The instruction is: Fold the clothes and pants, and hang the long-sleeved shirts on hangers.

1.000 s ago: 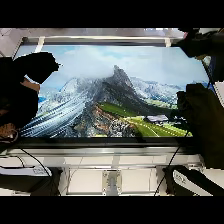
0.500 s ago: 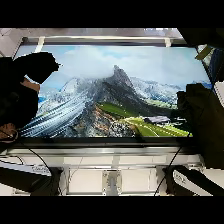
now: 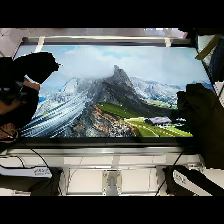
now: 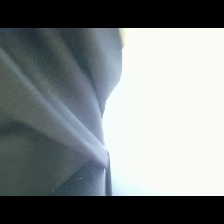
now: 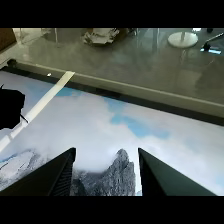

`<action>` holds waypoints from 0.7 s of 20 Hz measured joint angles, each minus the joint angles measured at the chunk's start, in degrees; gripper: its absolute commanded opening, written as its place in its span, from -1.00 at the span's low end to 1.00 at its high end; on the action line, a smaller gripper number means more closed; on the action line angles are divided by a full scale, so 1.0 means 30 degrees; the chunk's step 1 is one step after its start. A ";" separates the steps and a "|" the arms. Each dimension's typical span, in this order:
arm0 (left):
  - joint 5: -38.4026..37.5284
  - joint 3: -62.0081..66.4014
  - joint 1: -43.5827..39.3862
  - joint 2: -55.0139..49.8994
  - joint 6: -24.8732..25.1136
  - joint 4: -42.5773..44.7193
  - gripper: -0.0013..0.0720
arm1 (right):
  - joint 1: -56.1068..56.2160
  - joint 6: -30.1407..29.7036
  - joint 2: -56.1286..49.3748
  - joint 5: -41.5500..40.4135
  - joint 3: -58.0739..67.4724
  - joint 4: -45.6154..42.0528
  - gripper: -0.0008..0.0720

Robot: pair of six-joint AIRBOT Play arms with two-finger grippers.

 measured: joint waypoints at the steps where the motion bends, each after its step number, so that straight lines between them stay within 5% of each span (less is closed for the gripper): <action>1: -0.0707 0.0000 -0.0721 0.0780 0.0838 -0.1370 -0.92 | 0.0000 0.0000 0.0044 0.0248 0.0546 -0.0364 0.25; 7: -0.2521 0.0000 -0.9770 0.4357 0.3177 -0.5559 -0.92 | 0.0000 -0.0015 0.0656 0.5217 0.2871 -0.5093 0.25; 13: 0.1610 -0.0007 -2.2163 0.3024 0.3614 -0.6288 -0.90 | 0.0000 -0.0015 0.0903 0.9748 0.3271 -1.0564 0.25; 14: 0.2688 -0.0007 -2.3737 0.2484 0.3643 -0.6324 -0.32 | 0.0000 -0.0015 0.0903 0.9865 0.3286 -1.0921 0.25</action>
